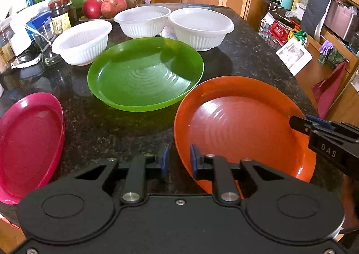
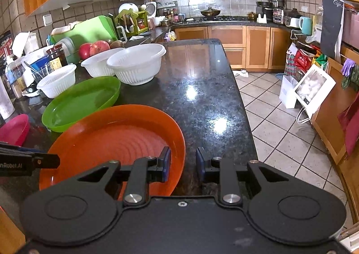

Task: Organize plates and bowls
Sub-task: 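Move the left tool to the orange plate rim and close it, then lift the orange plate with the left tool onto the magenta plate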

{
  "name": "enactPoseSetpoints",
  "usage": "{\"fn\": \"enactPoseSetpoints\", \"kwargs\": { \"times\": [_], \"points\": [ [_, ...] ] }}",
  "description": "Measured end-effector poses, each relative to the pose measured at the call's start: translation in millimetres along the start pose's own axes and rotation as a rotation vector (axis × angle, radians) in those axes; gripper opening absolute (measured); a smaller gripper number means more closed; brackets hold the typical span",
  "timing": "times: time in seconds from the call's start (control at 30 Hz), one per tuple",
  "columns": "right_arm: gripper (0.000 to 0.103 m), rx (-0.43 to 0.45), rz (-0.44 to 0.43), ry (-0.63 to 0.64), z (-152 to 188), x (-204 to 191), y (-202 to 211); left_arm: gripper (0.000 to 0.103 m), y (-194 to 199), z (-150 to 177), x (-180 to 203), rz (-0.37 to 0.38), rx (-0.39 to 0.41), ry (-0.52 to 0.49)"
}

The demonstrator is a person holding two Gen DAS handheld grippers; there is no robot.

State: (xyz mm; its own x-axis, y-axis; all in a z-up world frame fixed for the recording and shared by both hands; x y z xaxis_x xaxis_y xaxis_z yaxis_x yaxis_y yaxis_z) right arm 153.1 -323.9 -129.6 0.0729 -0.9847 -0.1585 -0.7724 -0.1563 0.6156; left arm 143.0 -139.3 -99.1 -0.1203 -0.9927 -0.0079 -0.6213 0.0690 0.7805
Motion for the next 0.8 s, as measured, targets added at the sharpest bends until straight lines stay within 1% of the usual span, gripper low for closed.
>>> {"fn": "enactPoseSetpoints", "kwargs": {
  "times": [0.23,0.5,0.57,0.63,0.67,0.7,0.8],
  "points": [
    [0.025,0.005,-0.001,0.008,-0.8,-2.2,-2.6,0.025,-6.0,-0.7,-0.6,0.001,0.002,0.013],
    [0.024,0.01,0.009,0.0,1.0,-0.9,-4.5,0.025,-7.9,-3.8,1.9,-0.012,0.015,-0.007],
    [0.021,0.014,0.012,0.004,1.6,-1.4,-4.5,0.025,-8.4,-4.7,1.4,-0.007,0.015,-0.005],
    [0.014,0.015,0.003,0.009,2.4,-2.7,-4.4,0.024,-8.2,-4.8,1.6,-0.006,0.016,-0.009],
    [0.012,0.015,-0.001,0.009,2.8,-3.7,-3.9,0.022,-8.0,-4.5,2.2,-0.002,0.016,-0.01],
    [0.012,0.017,0.003,0.008,3.0,-4.1,-3.3,0.019,-8.3,-4.7,2.5,0.003,0.016,-0.009],
    [0.012,0.015,0.009,0.003,3.0,-2.7,-2.0,0.018,-7.7,-4.7,3.0,0.001,0.017,-0.006]
  ]
}}
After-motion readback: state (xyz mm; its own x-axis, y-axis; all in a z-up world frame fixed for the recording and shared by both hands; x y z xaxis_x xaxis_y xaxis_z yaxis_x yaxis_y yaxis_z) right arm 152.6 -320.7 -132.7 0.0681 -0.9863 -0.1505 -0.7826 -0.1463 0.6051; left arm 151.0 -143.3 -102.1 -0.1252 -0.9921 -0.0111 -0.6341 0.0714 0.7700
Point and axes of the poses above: each gripper's, at about its wrist camera, not at the fingertips, and y roughly against the way its jaws point, x to its right, z to its underside, the point moved 6 cm from there along -y, roughly the way its jaws point, and after that the axes turned 4 degrees about -y, right-handed, at the moved point
